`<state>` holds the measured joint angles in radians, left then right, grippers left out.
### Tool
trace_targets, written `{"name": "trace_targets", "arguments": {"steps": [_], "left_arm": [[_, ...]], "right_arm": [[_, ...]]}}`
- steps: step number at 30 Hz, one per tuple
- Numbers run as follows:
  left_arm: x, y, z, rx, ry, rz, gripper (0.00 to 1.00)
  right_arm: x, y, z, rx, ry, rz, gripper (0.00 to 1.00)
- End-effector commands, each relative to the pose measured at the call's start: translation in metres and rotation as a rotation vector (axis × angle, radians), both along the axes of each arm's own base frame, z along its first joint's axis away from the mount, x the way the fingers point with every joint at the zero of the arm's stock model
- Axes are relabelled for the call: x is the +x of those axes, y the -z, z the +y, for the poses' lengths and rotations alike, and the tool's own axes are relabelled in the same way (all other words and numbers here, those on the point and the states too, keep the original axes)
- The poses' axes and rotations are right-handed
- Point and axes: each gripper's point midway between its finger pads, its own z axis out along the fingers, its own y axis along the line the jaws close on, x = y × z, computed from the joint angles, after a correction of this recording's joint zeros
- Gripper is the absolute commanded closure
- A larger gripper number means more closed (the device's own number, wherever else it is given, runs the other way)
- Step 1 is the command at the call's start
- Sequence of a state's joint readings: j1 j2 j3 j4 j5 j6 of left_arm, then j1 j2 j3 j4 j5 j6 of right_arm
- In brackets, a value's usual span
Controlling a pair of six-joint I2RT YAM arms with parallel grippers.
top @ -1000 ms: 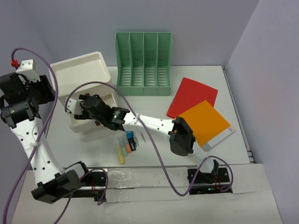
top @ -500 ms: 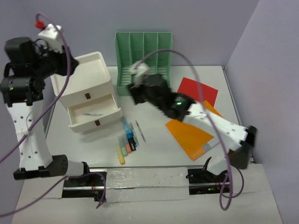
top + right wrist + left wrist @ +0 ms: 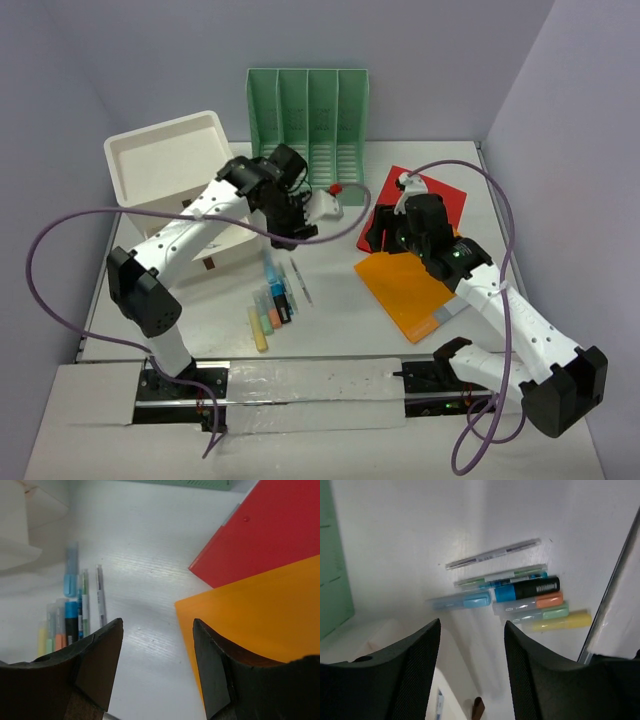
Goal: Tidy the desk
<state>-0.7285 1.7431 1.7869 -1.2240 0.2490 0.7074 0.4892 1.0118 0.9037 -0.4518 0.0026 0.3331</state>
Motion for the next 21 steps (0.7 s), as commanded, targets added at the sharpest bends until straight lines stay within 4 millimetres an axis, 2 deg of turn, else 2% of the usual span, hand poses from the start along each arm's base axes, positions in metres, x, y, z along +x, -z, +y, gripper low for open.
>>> {"name": "trace_targets", "arguments": {"steps": [1,6,10,13,16,19,21], "left_arm": [[-0.008,0.020,-0.010,0.029,0.258,-0.101,0.42],[-0.013,0.064,-0.032,0.050,0.398,-0.112,0.44],[-0.013,0.084,-0.047,0.030,0.474,-0.084,0.46],[-0.018,0.099,-0.045,0.053,0.585,-0.062,0.47],[-0.036,0.118,-0.035,0.077,0.693,0.027,0.48],[-0.037,0.137,-0.027,0.117,0.712,0.055,0.51],[-0.028,0.147,-0.025,0.139,0.712,0.017,0.52]], "right_arm": [[-0.001,-0.002,0.017,0.073,-0.050,0.007,0.35],[-0.005,0.007,0.022,0.092,-0.073,0.033,0.36],[-0.007,0.007,0.020,0.094,-0.073,0.027,0.36],[-0.010,0.008,0.020,0.098,-0.078,0.026,0.36],[-0.012,0.012,0.017,0.087,-0.073,0.029,0.36],[-0.012,0.014,0.015,0.077,-0.070,0.031,0.36],[-0.013,0.016,0.016,0.078,-0.073,0.036,0.36]]}}
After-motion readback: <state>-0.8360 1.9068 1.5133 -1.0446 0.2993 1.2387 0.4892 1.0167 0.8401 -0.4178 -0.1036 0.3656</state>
